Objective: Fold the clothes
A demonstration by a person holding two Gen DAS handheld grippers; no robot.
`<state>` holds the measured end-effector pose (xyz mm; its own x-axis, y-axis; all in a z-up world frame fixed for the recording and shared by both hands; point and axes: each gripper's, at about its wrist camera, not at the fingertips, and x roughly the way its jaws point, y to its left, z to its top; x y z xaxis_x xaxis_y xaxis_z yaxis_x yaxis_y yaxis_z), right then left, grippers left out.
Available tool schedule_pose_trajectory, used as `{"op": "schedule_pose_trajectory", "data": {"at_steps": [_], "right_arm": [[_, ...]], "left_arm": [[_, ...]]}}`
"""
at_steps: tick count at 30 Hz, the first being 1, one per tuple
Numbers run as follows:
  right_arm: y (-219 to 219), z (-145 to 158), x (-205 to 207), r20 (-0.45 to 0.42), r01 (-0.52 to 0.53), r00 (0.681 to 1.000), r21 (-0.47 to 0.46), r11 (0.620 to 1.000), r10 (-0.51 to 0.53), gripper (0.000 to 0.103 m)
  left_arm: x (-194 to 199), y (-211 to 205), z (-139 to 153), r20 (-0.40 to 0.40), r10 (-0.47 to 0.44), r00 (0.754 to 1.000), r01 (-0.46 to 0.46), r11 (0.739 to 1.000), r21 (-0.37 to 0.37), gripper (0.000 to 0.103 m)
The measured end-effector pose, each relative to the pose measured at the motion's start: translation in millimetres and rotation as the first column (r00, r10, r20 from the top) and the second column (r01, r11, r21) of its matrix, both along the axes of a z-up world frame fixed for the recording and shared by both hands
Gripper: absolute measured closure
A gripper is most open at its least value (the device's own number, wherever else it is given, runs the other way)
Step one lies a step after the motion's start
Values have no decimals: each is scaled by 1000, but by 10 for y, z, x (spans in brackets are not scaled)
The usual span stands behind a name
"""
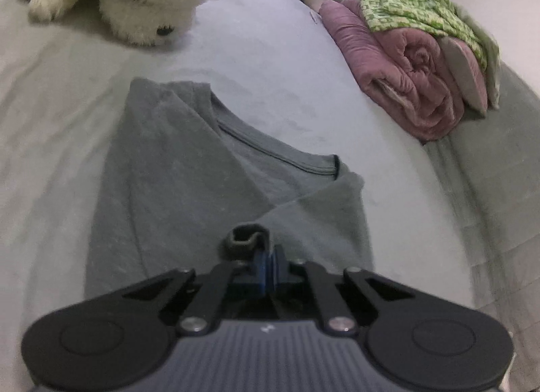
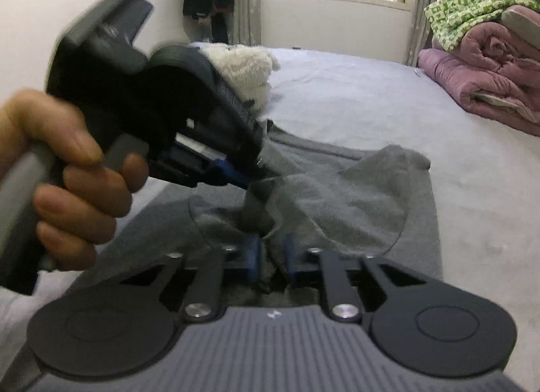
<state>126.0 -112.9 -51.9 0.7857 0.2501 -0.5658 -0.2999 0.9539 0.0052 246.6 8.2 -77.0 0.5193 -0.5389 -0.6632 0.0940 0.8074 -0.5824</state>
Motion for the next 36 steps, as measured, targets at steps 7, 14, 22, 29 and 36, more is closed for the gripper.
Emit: {"op": "schedule_pose_trajectory", "data": {"at_steps": [7, 14, 22, 29, 36], "right_arm": [[-239, 219, 32, -57, -182, 981, 23, 983, 183, 96], [-375, 286, -15, -91, -307, 946, 49, 951, 310, 94], [-209, 201, -315, 67, -263, 962, -15, 965, 263, 51], [43, 1, -158, 9, -229, 973, -147, 962, 232, 91], [-592, 163, 218, -152, -171, 965, 244, 954, 212, 95]], "left_arm": [[7, 125, 17, -14, 21, 1000, -22, 998, -60, 100], [-29, 32, -27, -1, 15, 1000, -15, 1000, 18, 100], [24, 37, -31, -14, 16, 1000, -16, 1000, 8, 100], [51, 33, -57, -33, 12, 999, -11, 1000, 18, 100], [83, -65, -29, -27, 9, 1000, -6, 996, 86, 100]]}}
